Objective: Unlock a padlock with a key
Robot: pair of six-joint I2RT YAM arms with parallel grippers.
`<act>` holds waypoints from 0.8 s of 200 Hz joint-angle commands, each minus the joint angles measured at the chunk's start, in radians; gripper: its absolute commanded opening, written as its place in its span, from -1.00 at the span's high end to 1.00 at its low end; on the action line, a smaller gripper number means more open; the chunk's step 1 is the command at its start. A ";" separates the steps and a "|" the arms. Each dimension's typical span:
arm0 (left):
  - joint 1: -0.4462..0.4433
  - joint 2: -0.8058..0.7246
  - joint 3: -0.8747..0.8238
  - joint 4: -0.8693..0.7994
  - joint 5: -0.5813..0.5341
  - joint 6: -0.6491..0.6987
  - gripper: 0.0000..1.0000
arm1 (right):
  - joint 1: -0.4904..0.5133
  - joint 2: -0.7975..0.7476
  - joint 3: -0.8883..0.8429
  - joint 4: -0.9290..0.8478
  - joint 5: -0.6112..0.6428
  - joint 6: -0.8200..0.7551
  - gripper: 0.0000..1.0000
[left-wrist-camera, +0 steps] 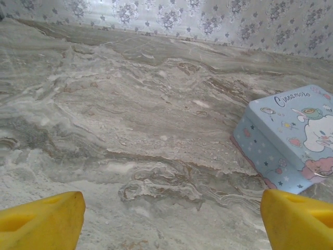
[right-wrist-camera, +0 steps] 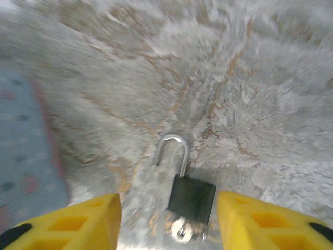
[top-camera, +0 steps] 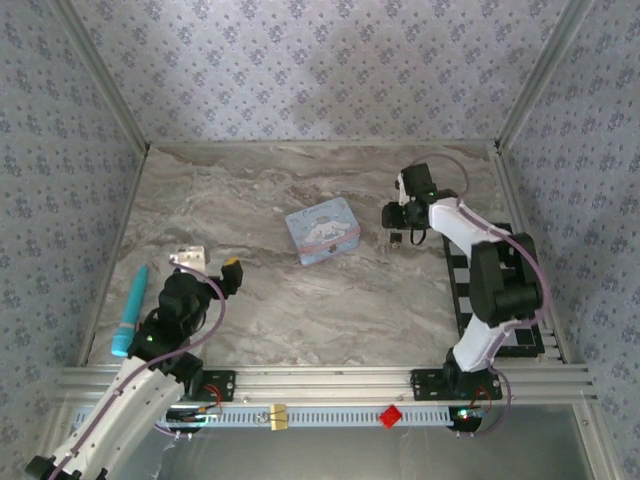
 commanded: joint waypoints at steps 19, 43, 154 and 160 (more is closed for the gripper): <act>0.006 -0.075 -0.017 -0.029 -0.083 -0.001 -0.83 | 0.096 -0.244 -0.052 -0.101 0.082 -0.025 -0.27; 0.006 -0.090 -0.004 -0.057 -0.173 -0.039 -0.99 | 0.161 -0.425 -0.134 -0.071 0.126 -0.059 -0.96; 0.079 0.159 -0.021 0.299 -0.510 -0.009 -1.00 | 0.082 -0.899 -0.631 0.317 0.371 -0.066 -0.98; 0.096 0.189 -0.032 0.335 -0.508 -0.015 -1.00 | 0.059 -0.903 -0.647 0.321 0.373 -0.052 -0.98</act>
